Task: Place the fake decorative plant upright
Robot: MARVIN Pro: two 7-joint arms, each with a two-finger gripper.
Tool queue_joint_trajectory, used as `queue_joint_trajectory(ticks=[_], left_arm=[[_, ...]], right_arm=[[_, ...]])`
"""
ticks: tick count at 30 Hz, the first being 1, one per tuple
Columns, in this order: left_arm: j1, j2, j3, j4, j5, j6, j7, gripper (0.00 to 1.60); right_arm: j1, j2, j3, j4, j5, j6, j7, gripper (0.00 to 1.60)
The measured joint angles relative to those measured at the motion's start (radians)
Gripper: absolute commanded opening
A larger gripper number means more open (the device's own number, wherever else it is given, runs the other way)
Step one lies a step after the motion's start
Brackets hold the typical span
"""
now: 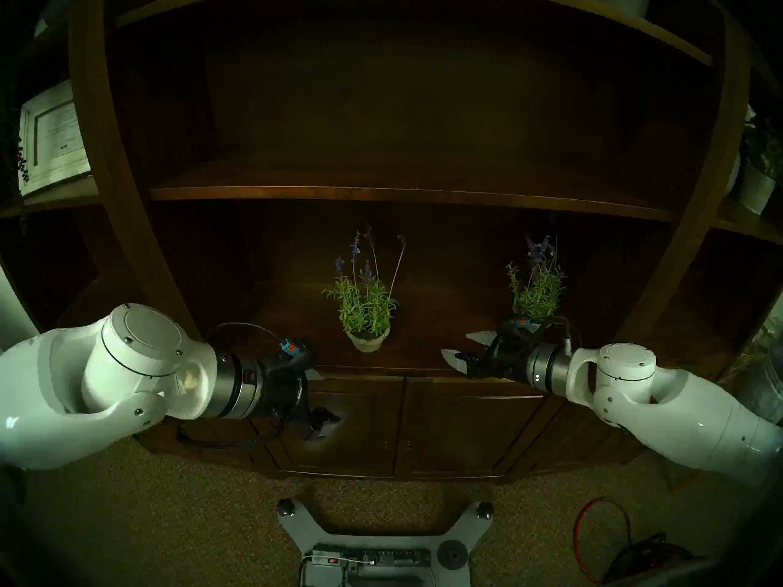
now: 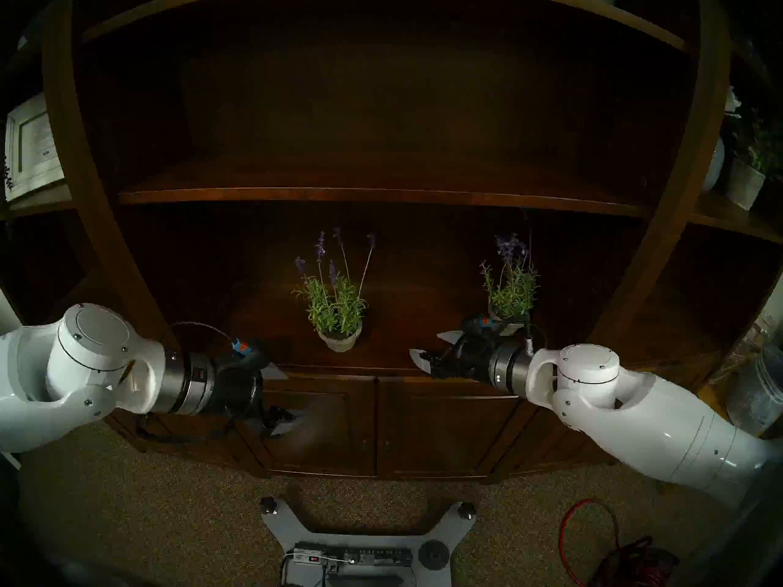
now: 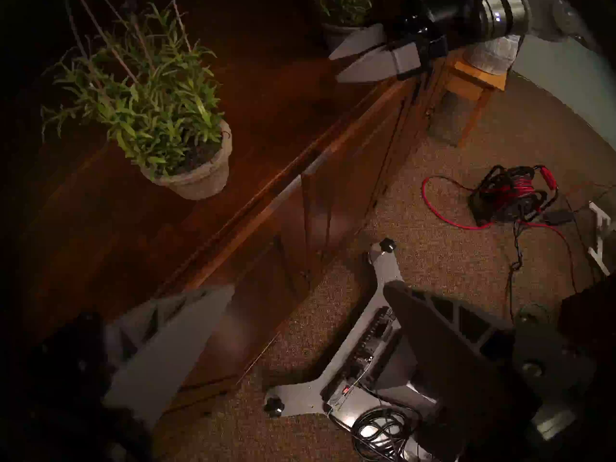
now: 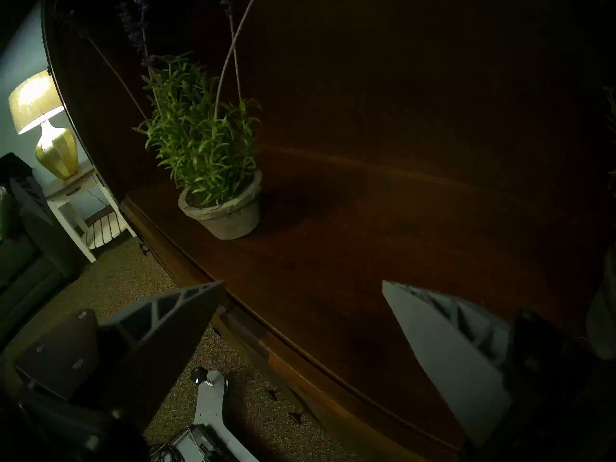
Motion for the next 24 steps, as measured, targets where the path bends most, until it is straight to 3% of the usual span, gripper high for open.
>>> queue_joint_trajectory(ticks=[24], left_arm=[[0.087, 0.004, -0.067, 0.066, 0.009, -0.086, 0.074, 1.60]], right_arm=[[0.000, 0.000, 0.000, 0.000, 0.000, 0.000, 0.000, 1.60]])
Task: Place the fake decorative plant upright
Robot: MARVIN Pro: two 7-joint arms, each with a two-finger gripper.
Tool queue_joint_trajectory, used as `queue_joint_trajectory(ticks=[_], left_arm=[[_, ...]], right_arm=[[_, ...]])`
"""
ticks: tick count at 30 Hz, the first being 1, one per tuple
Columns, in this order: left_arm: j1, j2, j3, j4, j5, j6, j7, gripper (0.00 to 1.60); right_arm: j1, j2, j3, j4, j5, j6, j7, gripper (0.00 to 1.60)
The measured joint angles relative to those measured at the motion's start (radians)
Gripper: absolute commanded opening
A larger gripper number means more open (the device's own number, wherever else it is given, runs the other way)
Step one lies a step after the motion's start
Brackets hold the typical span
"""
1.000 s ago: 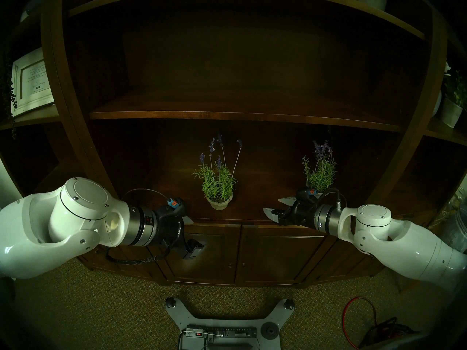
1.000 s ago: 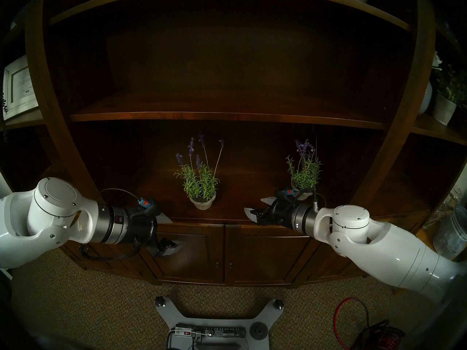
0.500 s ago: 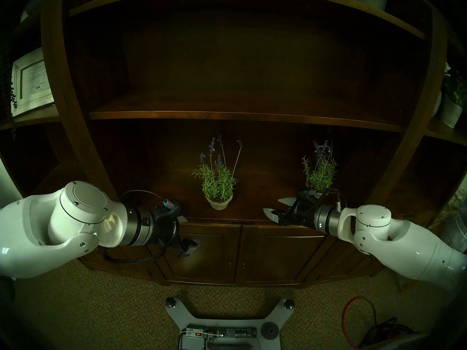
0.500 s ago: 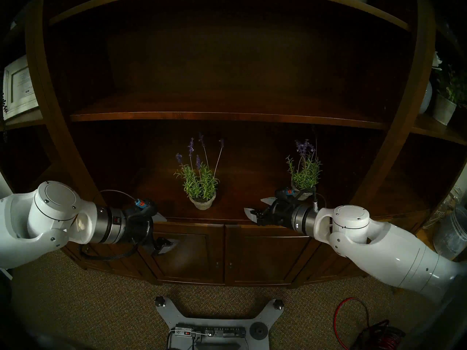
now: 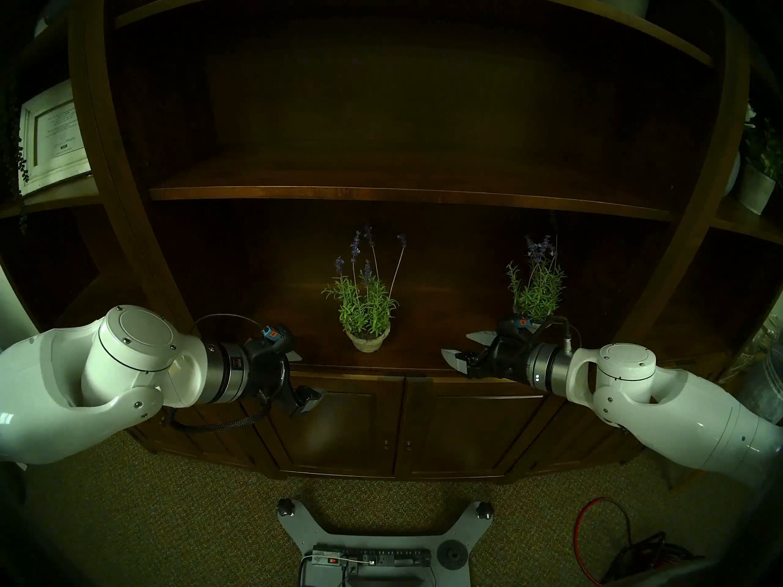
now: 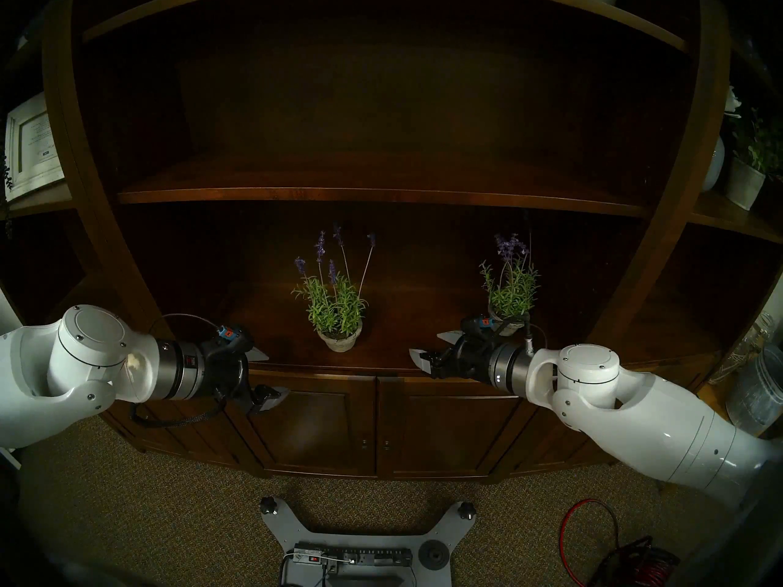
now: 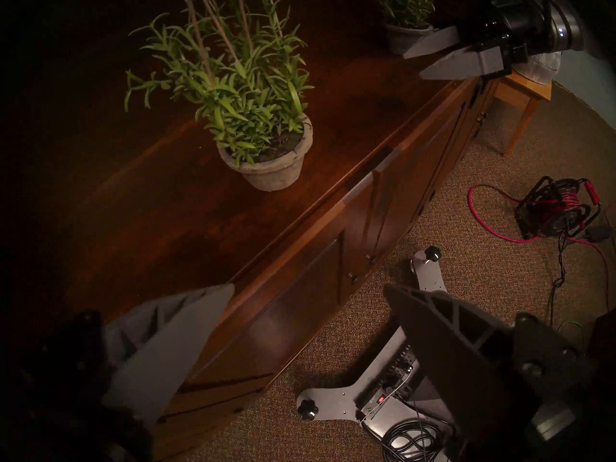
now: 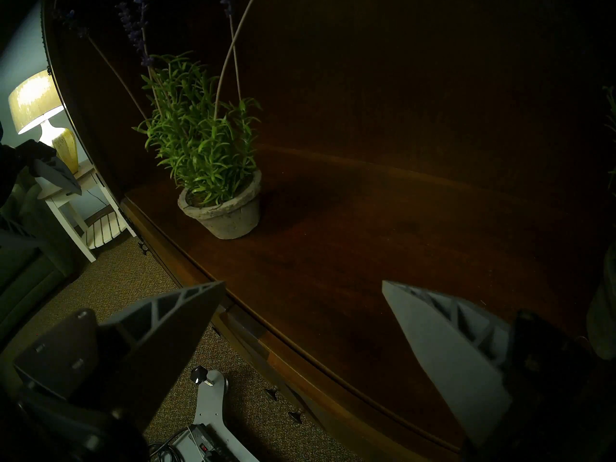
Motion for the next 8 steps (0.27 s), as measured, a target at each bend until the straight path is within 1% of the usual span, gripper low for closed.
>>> queue_joint_trajectory(ticks=[8], left_arm=[[0.033, -0.014, -0.021, -0.001, -0.013, -0.032, 0.011, 1.60]], right_arm=[[0.000, 0.000, 0.000, 0.000, 0.000, 0.000, 0.000, 1.60]])
